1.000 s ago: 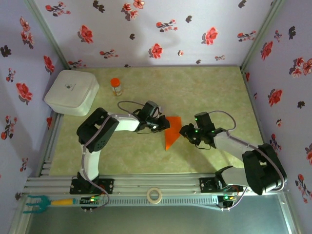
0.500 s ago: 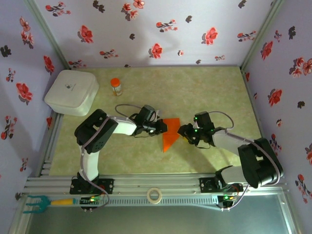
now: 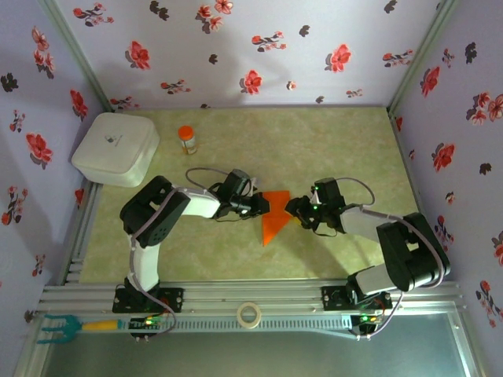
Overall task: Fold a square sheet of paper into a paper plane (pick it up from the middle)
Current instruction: Fold the wing for the fifth time at the center of the table.
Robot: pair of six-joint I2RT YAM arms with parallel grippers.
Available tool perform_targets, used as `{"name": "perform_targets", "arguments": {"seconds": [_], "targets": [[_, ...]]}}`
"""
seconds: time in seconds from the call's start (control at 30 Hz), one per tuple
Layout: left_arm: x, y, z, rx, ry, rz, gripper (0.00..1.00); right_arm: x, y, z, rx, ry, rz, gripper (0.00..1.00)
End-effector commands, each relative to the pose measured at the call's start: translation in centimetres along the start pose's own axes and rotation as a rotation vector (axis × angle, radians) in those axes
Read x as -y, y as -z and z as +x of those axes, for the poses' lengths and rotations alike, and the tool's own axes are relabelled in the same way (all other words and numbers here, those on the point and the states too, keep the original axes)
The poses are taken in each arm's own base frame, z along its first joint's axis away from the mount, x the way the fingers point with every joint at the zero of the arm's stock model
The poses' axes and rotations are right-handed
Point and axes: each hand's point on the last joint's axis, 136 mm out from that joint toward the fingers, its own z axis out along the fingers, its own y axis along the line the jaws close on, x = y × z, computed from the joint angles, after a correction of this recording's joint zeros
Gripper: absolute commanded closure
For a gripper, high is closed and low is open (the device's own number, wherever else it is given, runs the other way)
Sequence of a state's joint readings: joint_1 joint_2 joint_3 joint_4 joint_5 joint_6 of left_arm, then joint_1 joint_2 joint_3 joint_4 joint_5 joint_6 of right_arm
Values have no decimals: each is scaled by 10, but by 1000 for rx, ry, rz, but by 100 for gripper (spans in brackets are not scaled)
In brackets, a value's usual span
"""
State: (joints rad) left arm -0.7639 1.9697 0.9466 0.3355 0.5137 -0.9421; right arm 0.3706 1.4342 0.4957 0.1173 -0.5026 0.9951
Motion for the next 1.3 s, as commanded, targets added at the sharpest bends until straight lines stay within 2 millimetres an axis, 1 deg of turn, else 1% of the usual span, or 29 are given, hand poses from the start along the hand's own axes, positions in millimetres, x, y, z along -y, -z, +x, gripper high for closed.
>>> {"name": "perform_targets", "arguments": {"seconds": [0.0, 0.07, 0.17, 0.33, 0.47, 0.57, 0.63, 0.8, 1.0, 1.13, 1.27], "targets": [[-21, 2, 25, -80, 39, -63, 95, 0, -3, -3, 4, -19, -15, 56], [-21, 2, 25, -79, 41, -62, 95, 2, -4, -3, -2, -28, -9, 56], [-20, 2, 25, -77, 40, -60, 95, -2, -4, -3, 2, -29, -34, 56], [-21, 1, 24, -77, 43, -60, 95, -19, -5, -5, -19, 1, -105, 58], [-19, 1, 23, -74, 40, -57, 95, -27, -8, -5, -40, 71, -141, 59], [-18, 0, 22, -70, 42, -51, 95, -27, -9, -5, -78, 120, -154, 59], [-18, 0, 22, -69, 42, -50, 95, -27, -10, -7, -83, 132, -160, 59], [-18, 1, 22, -69, 42, -51, 96, -36, -12, -8, -100, 179, -197, 61], [-18, 1, 22, -70, 43, -50, 96, -36, -17, -16, -94, 206, -188, 65], [-17, 2, 23, -70, 40, -50, 96, -33, -20, -18, -114, 210, -164, 67], [-17, 2, 22, -69, 41, -49, 96, -28, -22, -22, -115, 203, -149, 76]]}}
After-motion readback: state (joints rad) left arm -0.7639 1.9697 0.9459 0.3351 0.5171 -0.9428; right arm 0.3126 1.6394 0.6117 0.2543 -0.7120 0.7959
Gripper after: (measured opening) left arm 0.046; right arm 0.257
